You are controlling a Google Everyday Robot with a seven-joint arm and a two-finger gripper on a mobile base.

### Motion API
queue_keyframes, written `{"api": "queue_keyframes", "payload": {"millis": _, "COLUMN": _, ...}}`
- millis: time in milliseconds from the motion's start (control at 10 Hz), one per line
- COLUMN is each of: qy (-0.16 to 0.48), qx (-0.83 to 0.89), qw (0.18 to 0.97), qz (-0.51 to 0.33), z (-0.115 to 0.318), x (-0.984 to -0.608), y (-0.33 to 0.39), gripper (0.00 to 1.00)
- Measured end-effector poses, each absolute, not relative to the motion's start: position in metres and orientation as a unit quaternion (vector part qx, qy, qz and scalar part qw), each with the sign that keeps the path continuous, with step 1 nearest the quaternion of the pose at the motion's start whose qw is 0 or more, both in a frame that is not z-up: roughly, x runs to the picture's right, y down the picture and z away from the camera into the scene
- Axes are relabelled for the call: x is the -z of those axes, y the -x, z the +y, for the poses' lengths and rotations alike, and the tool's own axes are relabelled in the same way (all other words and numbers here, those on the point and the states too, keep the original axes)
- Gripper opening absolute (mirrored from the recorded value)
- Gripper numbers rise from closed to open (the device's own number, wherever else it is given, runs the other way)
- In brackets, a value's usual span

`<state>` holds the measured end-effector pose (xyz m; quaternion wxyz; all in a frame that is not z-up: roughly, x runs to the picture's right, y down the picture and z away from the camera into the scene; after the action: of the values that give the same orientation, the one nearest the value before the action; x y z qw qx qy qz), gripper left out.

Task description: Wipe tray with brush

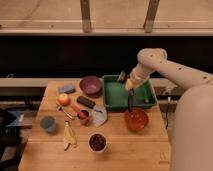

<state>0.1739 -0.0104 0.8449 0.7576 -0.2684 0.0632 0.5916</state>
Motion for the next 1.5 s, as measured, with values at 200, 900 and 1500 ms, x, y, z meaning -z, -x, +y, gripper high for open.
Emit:
{"api": "queue_keyframes", "payload": {"millis": 200, "qy": 0.268, "qx": -0.592, "qw": 0.757, "qz": 0.066, "z": -0.008, "x": -0.858, "y": -0.175, "gripper": 0.0}}
{"api": "queue_keyframes", "payload": {"millis": 900, "qy": 0.241, "qx": -0.612, "qw": 0.741, "qz": 0.134, "z": -0.005, "x": -0.865, "y": -0.225, "gripper": 0.0}}
{"api": "queue_keyframes", "payload": {"millis": 1500, "qy": 0.269, "qx": -0.555, "qw": 0.768, "qz": 0.175, "z": -0.017, "x": -0.906, "y": -0.173, "gripper": 0.0}}
